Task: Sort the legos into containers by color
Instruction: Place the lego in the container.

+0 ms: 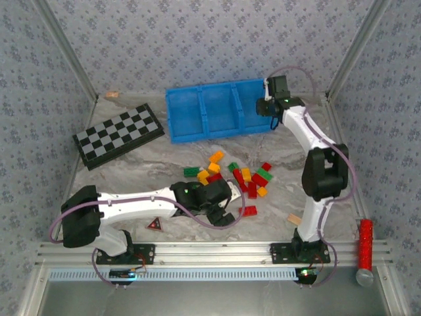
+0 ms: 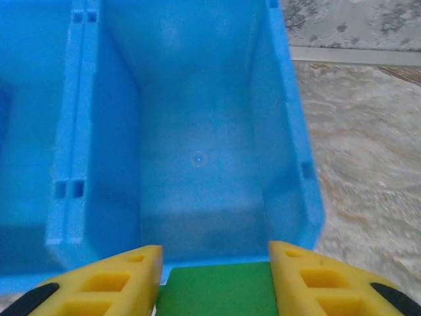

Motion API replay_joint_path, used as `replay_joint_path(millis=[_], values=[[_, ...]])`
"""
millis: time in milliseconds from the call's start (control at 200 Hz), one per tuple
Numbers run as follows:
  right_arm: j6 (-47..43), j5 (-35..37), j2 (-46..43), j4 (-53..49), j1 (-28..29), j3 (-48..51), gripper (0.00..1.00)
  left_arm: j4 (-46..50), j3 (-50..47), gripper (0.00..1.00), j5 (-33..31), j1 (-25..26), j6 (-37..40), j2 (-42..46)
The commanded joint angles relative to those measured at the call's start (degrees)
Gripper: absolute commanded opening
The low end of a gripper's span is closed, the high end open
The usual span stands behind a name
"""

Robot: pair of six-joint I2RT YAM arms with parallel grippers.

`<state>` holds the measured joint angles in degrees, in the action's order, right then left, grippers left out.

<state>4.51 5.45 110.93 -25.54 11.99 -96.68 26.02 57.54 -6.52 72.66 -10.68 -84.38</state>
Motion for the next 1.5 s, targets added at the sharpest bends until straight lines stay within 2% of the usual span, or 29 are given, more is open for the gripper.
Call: replay_joint_path(millis=[0, 385, 710, 880, 1144, 1494], values=[[-4.5, 1.8, 6.3, 1.4, 0.7, -5.1, 0.37, 2.9, 1.4, 0.94, -2.0, 1.3, -1.9, 1.6], [-6.3, 2.5, 20.7, -3.8, 2.7, -19.8, 0.40, 2.7, 2.5, 0.94, -4.5, 2.4, -4.0, -0.8], [-6.0, 1.2, 20.7, -5.3, 2.6, -20.0, 0.59, 0.2, 7.6, 0.94, -6.1, 3.3, -1.4, -9.5], [-5.5, 0.4, 16.8, -5.8, 2.6, -18.1, 0.67, -2.4, 11.2, 0.94, -4.0, 4.3, 1.5, -15.4], [-2.6, -1.8, 5.9, -6.5, 3.0, -11.6, 0.69, -4.1, 15.6, 0.93, -2.6, 5.4, 6.2, -22.2], [1.7, -3.3, -13.0, -7.7, 3.4, 4.3, 0.71, -3.6, 20.6, 0.93, -7.0, 5.3, 10.7, -30.5]])
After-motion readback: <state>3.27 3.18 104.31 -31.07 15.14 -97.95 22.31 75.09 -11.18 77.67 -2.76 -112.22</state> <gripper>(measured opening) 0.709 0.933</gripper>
